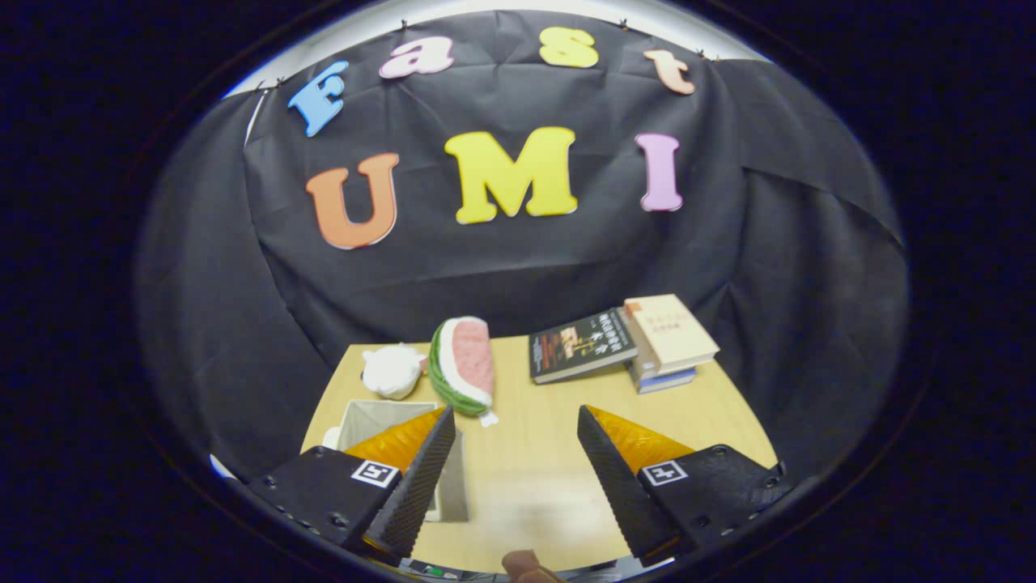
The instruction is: Open the storage box then place both shoes into the box .Put the left shoe in first, then the right shoe, with the right side of both shoes facing outward in a uniform manner.
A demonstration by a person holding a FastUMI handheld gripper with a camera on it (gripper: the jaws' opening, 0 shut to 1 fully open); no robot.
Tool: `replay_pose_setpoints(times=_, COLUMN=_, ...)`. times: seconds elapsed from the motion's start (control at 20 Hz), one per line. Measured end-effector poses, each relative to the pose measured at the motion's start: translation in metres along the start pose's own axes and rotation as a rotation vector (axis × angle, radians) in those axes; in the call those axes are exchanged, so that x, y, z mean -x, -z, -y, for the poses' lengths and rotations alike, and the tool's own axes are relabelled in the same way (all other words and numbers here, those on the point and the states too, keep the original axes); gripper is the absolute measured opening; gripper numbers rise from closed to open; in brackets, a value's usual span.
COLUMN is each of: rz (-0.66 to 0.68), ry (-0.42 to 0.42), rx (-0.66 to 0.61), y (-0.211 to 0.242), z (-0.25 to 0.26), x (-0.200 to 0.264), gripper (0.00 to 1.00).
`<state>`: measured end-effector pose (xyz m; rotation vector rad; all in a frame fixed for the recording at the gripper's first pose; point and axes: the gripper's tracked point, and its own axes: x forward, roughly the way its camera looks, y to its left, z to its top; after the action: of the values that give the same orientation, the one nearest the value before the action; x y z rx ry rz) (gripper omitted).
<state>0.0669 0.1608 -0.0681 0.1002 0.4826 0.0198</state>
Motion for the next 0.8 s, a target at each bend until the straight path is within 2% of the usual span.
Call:
replay_pose_setpoints(times=0.25, rz=0.228, ry=0.03, rx=0.011, y=-0.068, z=0.057, x=0.074, gripper=0.93)
replay_pose_setpoints(times=0.4, rz=0.371, ry=0.027, rx=0.05, y=-0.095, z=0.07, x=0.103, gripper=0.93)
replay_pose_setpoints(times=0.6, rz=0.429, ry=-0.017, rx=0.051, y=-0.094, z=0.071, x=0.116, gripper=0.93)
replay_pose_setpoints(times=0.8, rz=0.405, ry=-0.05, rx=0.044, y=-0.089, z=0.066, x=0.114, gripper=0.92)
